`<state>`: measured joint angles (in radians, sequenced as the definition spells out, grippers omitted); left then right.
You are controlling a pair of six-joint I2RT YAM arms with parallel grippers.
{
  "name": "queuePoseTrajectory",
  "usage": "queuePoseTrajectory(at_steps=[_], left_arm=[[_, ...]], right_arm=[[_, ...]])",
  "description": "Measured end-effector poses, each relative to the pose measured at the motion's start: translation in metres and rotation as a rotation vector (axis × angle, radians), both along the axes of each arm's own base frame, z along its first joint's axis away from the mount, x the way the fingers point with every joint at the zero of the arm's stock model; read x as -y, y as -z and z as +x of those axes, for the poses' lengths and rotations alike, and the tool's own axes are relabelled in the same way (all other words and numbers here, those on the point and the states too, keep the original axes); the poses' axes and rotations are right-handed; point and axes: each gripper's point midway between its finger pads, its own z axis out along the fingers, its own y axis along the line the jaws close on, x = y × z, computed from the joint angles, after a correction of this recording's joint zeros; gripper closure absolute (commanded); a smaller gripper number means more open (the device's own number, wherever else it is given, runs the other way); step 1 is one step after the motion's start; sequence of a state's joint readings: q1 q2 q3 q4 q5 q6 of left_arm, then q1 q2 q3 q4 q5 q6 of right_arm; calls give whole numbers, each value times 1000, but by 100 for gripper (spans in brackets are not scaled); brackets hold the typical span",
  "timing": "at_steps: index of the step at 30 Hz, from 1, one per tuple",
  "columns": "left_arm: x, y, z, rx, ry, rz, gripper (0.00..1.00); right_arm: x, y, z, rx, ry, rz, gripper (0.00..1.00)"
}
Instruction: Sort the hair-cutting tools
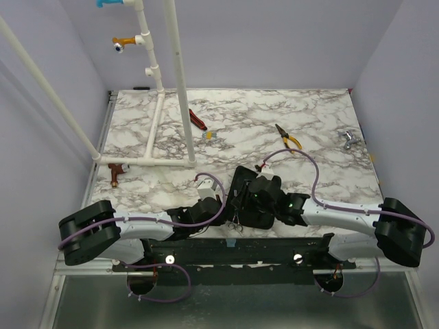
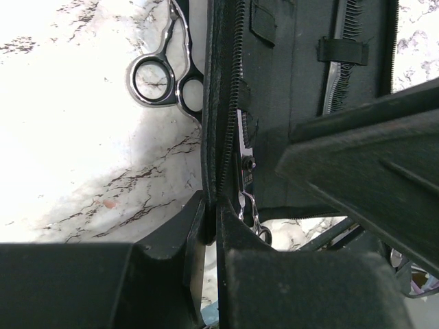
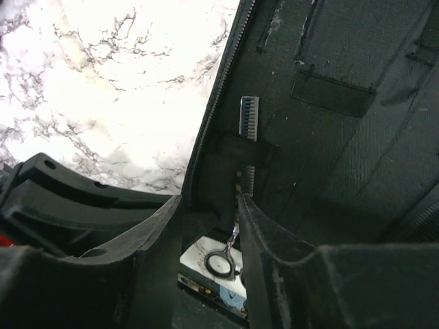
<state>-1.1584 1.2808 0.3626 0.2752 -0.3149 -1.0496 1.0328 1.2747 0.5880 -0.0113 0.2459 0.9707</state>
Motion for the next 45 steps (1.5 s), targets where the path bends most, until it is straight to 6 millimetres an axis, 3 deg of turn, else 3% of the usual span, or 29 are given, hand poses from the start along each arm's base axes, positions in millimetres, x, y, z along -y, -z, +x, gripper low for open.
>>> queuePoseTrajectory(at_steps=[4, 10, 17, 30, 45], left_arm=[[-1, 4, 1, -2, -6, 12, 100], [3, 9, 1, -10, -11, 6, 100], [3, 10, 1, -12, -12, 8, 100], [2, 16, 1, -16, -13, 19, 100], [2, 18, 2, -15, -14, 16, 100]], right_arm=[[3, 0, -8, -19, -23, -2, 57], [9, 26, -26, -101, -76, -48, 58], [13, 50, -32, -153, -92, -110, 69], [6, 54, -26, -155, -76, -111, 99], [2, 55, -21, -160, -63, -126, 99]])
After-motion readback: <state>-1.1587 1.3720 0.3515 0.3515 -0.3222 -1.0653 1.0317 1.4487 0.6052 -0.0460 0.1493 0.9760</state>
